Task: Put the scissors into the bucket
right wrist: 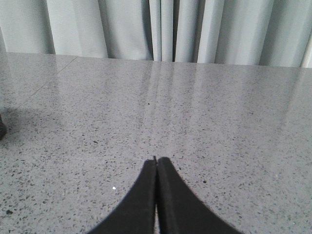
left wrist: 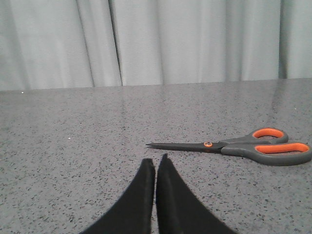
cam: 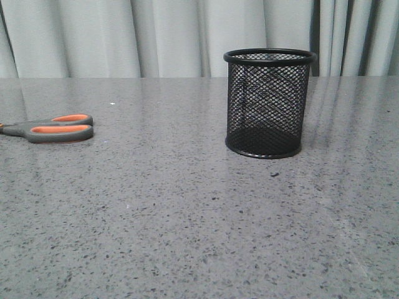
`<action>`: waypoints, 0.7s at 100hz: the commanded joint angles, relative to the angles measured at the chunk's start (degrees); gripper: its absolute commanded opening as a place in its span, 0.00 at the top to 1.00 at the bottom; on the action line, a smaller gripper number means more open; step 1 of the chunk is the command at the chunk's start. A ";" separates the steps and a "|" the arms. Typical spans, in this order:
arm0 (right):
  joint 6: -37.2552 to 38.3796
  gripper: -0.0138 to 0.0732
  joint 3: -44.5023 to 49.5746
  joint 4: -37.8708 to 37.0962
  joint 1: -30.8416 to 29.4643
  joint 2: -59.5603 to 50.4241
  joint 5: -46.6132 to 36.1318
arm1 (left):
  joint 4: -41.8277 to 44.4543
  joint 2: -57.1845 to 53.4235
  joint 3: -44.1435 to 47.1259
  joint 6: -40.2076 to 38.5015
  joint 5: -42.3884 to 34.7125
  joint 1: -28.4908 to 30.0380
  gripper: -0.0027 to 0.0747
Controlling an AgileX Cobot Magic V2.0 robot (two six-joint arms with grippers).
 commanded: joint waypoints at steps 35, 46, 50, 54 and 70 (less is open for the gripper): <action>-0.05 0.91 1.43 -0.54 -0.17 -1.13 -4.39 | -0.05 -1.47 1.07 -0.24 -4.15 -0.27 0.99; -0.05 0.91 1.43 -0.54 -0.17 -1.13 -4.62 | -0.05 -1.47 1.07 -0.24 -4.15 -0.27 0.99; -0.05 0.91 1.43 -0.44 -0.17 -1.13 -4.73 | -0.05 -1.47 1.07 -0.24 -4.15 -0.27 0.99; -0.05 0.91 1.43 -0.44 -0.17 -1.13 -4.95 | -0.05 -1.47 1.07 -0.24 -4.15 -0.27 0.99; -0.05 0.91 1.43 0.97 -0.17 -1.13 -5.69 | -0.84 -1.47 1.07 -0.24 -4.15 -0.27 0.99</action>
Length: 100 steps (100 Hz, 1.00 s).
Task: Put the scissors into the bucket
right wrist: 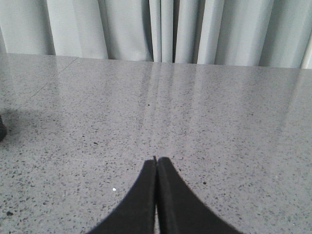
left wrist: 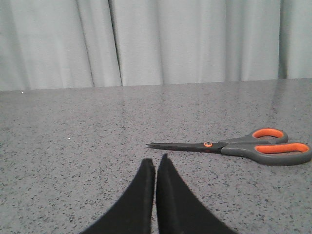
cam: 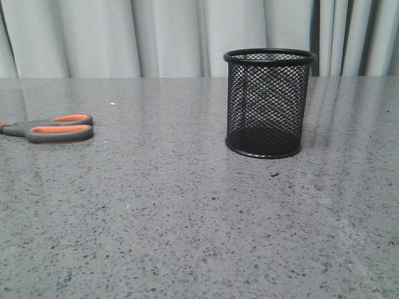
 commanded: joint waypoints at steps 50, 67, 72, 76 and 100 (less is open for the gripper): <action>-0.05 0.91 1.43 22.17 -0.17 -1.13 -11.04 | -23.56 -1.47 0.97 -0.24 -4.15 -0.27 0.99; -0.05 0.91 0.95 33.38 -0.17 -1.13 -11.87 | -33.33 -1.47 0.40 -0.24 -4.15 -0.27 0.99; -0.05 0.91 0.06 33.38 -0.17 -1.13 -10.45 | -34.13 -1.47 -0.56 -0.24 -3.87 -0.27 0.99; -0.05 0.91 -0.91 33.38 -0.17 -1.13 -8.44 | -34.03 -1.47 -1.40 -0.11 -3.32 -0.27 0.99; -0.15 0.91 -9.59 29.65 -0.17 4.59 2.99 | -26.66 2.53 -11.50 0.58 7.59 -0.27 0.99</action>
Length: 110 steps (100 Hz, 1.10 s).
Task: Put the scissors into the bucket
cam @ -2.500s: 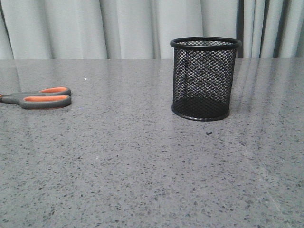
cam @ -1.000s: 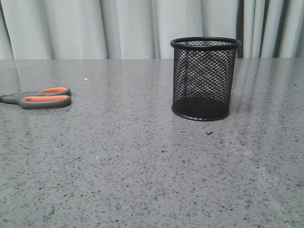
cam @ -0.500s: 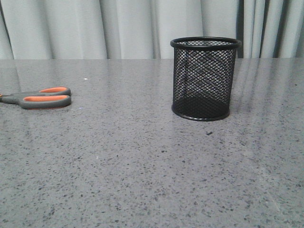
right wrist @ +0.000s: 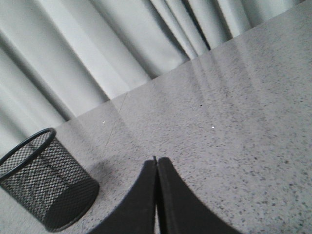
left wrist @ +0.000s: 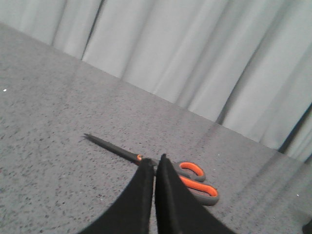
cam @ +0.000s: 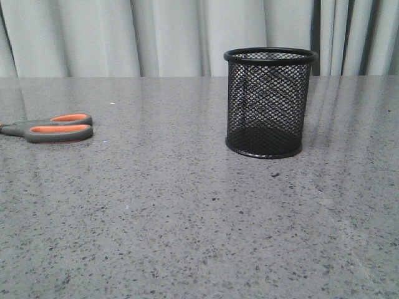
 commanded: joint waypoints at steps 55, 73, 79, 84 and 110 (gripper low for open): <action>-0.39 0.91 -39.19 -11.63 4.55 35.54 27.64 | 11.77 34.18 -38.93 10.45 34.69 -0.27 0.99; -2.39 0.89 -40.87 -11.51 4.55 37.72 28.31 | 11.77 37.84 -41.35 10.50 35.97 -0.27 0.99; -3.12 0.84 -41.08 -11.44 4.55 37.95 28.98 | 11.61 38.36 -41.68 10.76 36.06 -0.27 0.98; -3.22 0.78 -41.18 -11.44 4.55 37.95 29.23 | 10.72 38.36 -41.97 12.76 36.09 -0.27 0.94; -3.22 0.34 -41.96 -11.44 4.55 37.95 30.96 | 7.84 38.36 -42.64 14.19 35.13 -0.27 0.46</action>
